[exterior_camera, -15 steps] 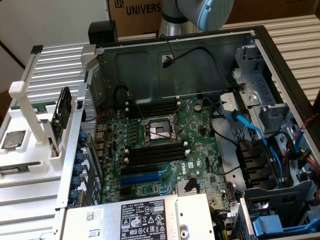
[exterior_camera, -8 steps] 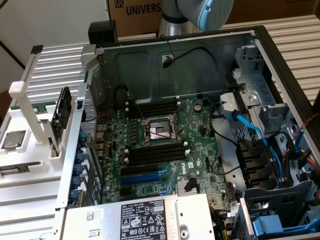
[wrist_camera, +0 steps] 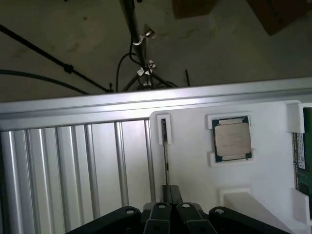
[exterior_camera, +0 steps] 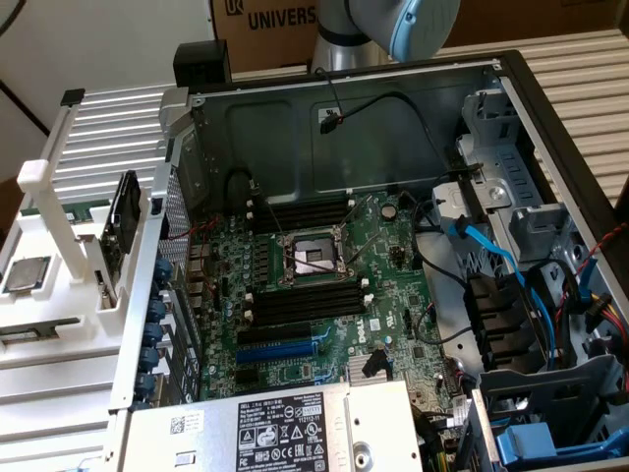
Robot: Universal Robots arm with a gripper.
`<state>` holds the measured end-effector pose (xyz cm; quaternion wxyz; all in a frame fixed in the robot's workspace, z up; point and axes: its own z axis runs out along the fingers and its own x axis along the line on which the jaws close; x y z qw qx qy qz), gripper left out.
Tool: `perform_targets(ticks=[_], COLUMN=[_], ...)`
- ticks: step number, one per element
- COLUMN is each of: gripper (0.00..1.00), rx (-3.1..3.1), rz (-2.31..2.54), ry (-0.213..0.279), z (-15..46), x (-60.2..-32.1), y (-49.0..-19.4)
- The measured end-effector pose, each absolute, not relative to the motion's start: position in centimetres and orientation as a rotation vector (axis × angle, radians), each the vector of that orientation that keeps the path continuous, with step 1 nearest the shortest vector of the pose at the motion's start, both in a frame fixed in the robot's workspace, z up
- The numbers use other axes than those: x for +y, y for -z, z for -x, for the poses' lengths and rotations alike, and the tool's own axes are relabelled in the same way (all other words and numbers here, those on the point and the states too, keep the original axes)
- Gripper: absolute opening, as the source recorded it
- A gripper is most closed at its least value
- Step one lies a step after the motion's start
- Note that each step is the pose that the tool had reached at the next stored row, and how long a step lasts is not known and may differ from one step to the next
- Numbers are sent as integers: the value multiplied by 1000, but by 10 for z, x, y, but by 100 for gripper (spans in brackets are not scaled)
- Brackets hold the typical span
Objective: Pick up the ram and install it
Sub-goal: 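Pick up the ram and move it above insertion slot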
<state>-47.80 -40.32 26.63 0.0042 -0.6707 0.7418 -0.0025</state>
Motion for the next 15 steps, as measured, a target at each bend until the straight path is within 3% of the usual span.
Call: perform_targets(ticks=[15], gripper=[10], rx=[2335], rz=[2111], ry=[-21], z=[466], x=[-407], y=[-244])
